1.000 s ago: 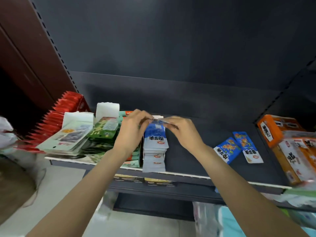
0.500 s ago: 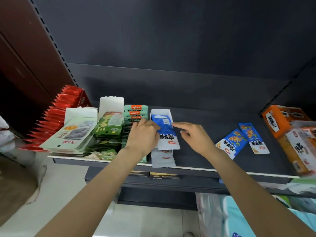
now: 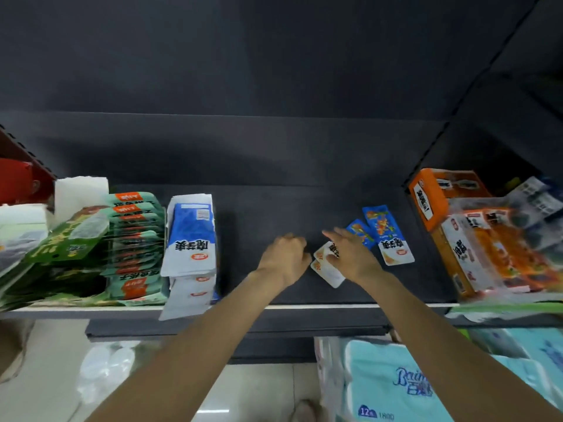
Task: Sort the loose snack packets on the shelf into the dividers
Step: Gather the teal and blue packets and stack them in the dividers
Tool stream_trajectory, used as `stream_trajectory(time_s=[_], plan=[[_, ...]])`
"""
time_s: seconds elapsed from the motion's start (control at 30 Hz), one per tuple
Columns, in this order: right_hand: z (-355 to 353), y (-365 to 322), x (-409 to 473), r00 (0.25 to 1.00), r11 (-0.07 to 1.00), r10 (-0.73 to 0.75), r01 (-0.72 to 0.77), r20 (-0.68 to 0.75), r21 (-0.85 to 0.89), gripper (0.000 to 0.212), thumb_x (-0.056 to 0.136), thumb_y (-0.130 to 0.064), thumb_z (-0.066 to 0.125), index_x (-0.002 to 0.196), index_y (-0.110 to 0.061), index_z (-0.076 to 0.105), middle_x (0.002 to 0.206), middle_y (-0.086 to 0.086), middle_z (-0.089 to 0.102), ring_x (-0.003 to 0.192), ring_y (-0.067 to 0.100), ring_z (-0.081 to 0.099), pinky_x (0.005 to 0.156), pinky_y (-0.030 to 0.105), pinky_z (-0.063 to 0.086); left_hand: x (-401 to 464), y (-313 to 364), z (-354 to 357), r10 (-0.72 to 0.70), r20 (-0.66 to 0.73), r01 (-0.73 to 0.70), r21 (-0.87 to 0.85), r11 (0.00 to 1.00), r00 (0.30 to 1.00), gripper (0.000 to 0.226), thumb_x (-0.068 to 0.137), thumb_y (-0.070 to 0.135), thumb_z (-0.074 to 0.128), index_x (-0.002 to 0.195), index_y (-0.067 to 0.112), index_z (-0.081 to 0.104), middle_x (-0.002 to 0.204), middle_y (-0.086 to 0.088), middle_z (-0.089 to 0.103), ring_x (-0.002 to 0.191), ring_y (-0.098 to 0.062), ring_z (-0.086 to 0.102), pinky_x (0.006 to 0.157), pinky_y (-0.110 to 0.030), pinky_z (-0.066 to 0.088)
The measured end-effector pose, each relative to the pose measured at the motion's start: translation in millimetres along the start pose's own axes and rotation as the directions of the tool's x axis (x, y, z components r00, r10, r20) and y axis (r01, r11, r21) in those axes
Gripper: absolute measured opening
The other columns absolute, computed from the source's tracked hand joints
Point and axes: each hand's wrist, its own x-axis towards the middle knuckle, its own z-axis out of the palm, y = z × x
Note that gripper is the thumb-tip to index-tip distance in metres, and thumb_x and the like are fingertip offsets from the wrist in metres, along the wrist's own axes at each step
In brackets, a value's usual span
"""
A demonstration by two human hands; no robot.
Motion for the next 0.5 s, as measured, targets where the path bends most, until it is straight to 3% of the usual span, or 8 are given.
stream_trajectory(time_s=[0.1, 0.2, 0.27, 0.4, 0.5], plan=[[3.8, 25.4, 3.8, 0.994, 0.996, 0.071, -0.066, 0.083, -0.052, 0.073, 0.091, -0.030, 0.057, 0.150, -0.024, 0.014, 0.156, 0.011, 0.007, 0.144, 0.029, 0.002, 0.114, 0.040, 0.019, 22.7, 17.9, 27.7, -0.109, 0.100, 0.118, -0.090, 0.989, 0.989, 0.043, 0.093, 0.029, 0.053, 0.126, 0.001, 0.049, 0.129, -0.018, 0.047, 0.120, -0.033, 0.047, 0.099, -0.042, 0.042], [6.7, 34.5, 7.0, 0.998, 0.998, 0.044, -0.042, 0.054, -0.045, 0.079, 0.089, -0.034, 0.060, 0.150, -0.024, 0.011, 0.156, 0.011, 0.006, 0.144, 0.029, 0.000, 0.114, 0.039, 0.017, 38.7, 30.4, 42.4, -0.212, 0.048, 0.215, -0.098, 0.972, 0.976, 0.055, 0.088, 0.035, 0.061, 0.128, 0.002, 0.044, 0.130, -0.015, 0.043, 0.120, -0.030, 0.046, 0.096, -0.040, 0.044], [6.0, 35.7, 8.3, 0.999, 0.998, 0.030, -0.028, 0.037, -0.047, 0.080, 0.088, -0.031, 0.062, 0.150, -0.026, 0.011, 0.155, 0.011, 0.009, 0.144, 0.030, 0.002, 0.114, 0.040, 0.019, 45.6, 35.0, 47.0, -0.268, 0.017, 0.268, -0.132, 0.954, 0.963, 0.046, 0.086, 0.033, 0.065, 0.120, 0.006, 0.051, 0.125, -0.013, 0.050, 0.115, -0.029, 0.051, 0.089, -0.039, 0.047], [-3.5, 36.0, 7.9, 1.000, 0.999, 0.011, -0.010, 0.023, -0.052, 0.071, 0.090, -0.020, 0.060, 0.148, -0.029, 0.020, 0.151, 0.013, 0.013, 0.140, 0.030, 0.011, 0.111, 0.039, 0.026, 45.8, 37.8, 40.0, -0.251, -0.050, 0.240, -0.163, 0.957, 0.967, 0.018, 0.090, 0.019, 0.058, 0.105, 0.010, 0.058, 0.110, -0.012, 0.060, 0.101, -0.029, 0.059, 0.079, -0.039, 0.051], [-20.4, 30.8, 4.5, 0.987, 0.998, -0.055, 0.059, -0.150, 0.021, 0.049, 0.088, -0.012, 0.060, 0.134, -0.020, 0.043, 0.141, 0.008, 0.028, 0.130, 0.024, 0.026, 0.103, 0.035, 0.035, 30.8, 38.5, 18.3, -0.170, -0.172, 0.115, -0.290, 0.950, 0.970, 0.002, 0.093, 0.013, 0.045, 0.094, 0.014, 0.046, 0.088, -0.011, 0.063, 0.078, -0.032, 0.061, 0.062, -0.037, 0.048]])
